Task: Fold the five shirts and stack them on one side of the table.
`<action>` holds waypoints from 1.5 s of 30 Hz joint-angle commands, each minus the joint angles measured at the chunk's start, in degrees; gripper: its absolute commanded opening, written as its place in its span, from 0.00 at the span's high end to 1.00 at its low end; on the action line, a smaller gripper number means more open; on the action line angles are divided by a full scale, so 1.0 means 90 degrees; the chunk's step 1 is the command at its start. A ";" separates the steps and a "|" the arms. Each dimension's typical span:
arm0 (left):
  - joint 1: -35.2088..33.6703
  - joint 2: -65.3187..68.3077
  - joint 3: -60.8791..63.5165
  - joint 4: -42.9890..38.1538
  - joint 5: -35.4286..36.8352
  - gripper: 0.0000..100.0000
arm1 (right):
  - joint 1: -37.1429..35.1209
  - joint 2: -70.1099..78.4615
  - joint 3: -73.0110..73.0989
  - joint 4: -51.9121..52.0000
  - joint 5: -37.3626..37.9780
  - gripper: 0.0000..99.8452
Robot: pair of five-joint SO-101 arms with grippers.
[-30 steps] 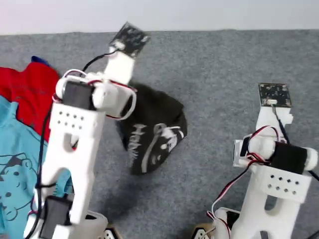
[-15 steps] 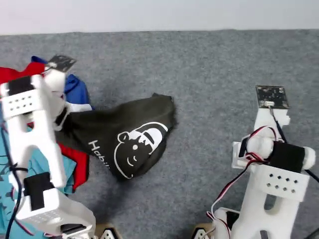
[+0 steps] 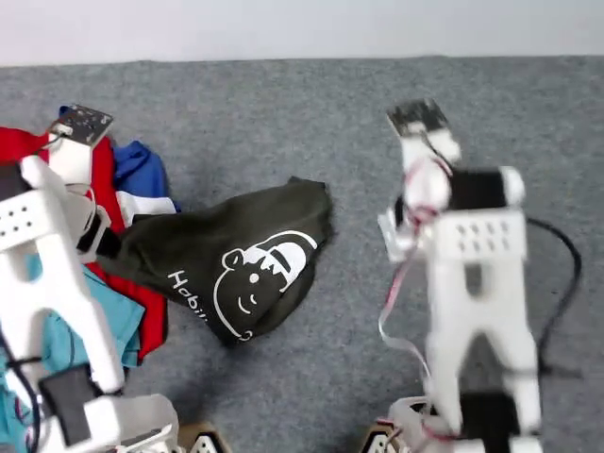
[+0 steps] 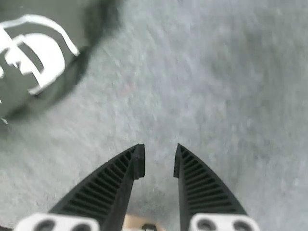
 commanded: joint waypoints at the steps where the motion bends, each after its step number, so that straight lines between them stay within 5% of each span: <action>1: -0.0049 -0.0889 0.0347 0.0186 0.0039 0.81 | -0.0308 0.1148 -0.1446 0.0210 0.0078 0.87; 10: -0.0254 -0.1778 0.0894 0.0176 0.0928 0.81 | -0.0923 0.3277 -0.2921 0.0151 0.0000 0.76; 25: -0.0264 -0.1924 0.1158 0.0176 0.1504 0.81 | -0.1451 0.5954 -0.4825 -0.1411 0.0000 0.76; 37: -0.0264 -0.1924 0.1158 0.0186 0.1534 0.86 | -0.1802 0.7565 -0.5812 -0.1431 -0.0547 0.76; 43: -0.0264 -0.1924 0.1158 0.0186 0.1534 0.86 | -0.1753 0.7810 -0.6476 -0.1079 -0.0606 0.99; 45: -0.0264 -0.1924 0.1158 0.0186 0.1534 0.86 | -0.1714 0.7751 -0.6750 -0.0835 -0.0567 0.97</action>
